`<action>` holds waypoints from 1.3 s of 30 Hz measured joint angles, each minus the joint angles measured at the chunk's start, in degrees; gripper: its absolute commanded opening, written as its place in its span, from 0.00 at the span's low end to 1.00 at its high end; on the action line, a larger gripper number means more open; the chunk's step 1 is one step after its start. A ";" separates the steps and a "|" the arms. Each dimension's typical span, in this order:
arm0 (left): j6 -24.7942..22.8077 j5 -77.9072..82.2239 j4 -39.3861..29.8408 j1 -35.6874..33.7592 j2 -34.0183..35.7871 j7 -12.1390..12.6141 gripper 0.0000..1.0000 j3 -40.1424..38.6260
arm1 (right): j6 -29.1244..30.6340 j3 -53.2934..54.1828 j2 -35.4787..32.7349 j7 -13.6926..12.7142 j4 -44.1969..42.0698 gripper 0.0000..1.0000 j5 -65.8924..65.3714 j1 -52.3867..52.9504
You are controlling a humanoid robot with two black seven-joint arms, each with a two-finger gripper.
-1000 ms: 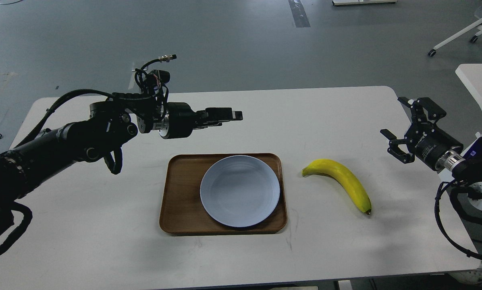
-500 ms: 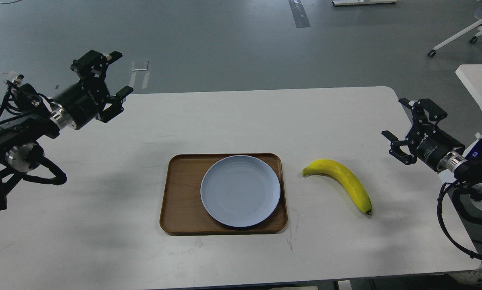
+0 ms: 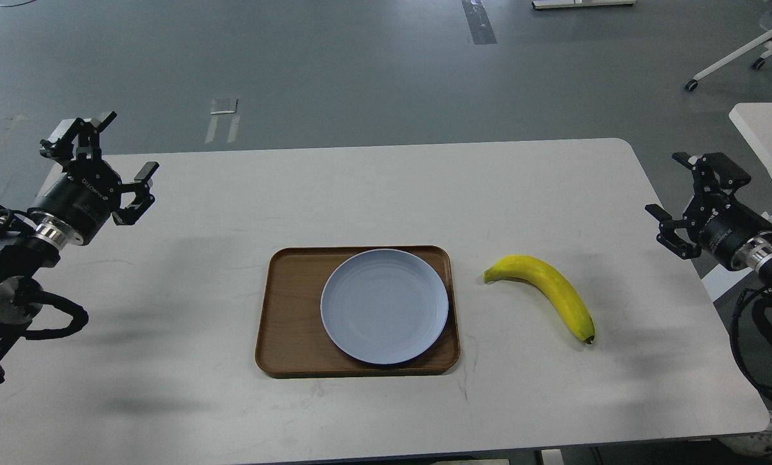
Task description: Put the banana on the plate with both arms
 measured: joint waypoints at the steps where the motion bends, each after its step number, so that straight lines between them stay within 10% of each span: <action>1: 0.00 -0.01 0.00 0.03 0.01 0.00 0.98 -0.03 | 0.00 -0.09 -0.06 0.00 0.01 1.00 -2.69 0.95; 19: 0.00 0.07 -0.18 -0.15 -0.12 0.00 0.98 -0.02 | 0.02 -7.33 -0.74 0.01 11.43 1.00 -66.80 19.97; 39: 0.00 0.08 -0.17 -0.84 -0.78 0.00 0.98 -0.03 | -0.01 -27.63 7.95 0.00 12.71 0.96 -89.18 28.91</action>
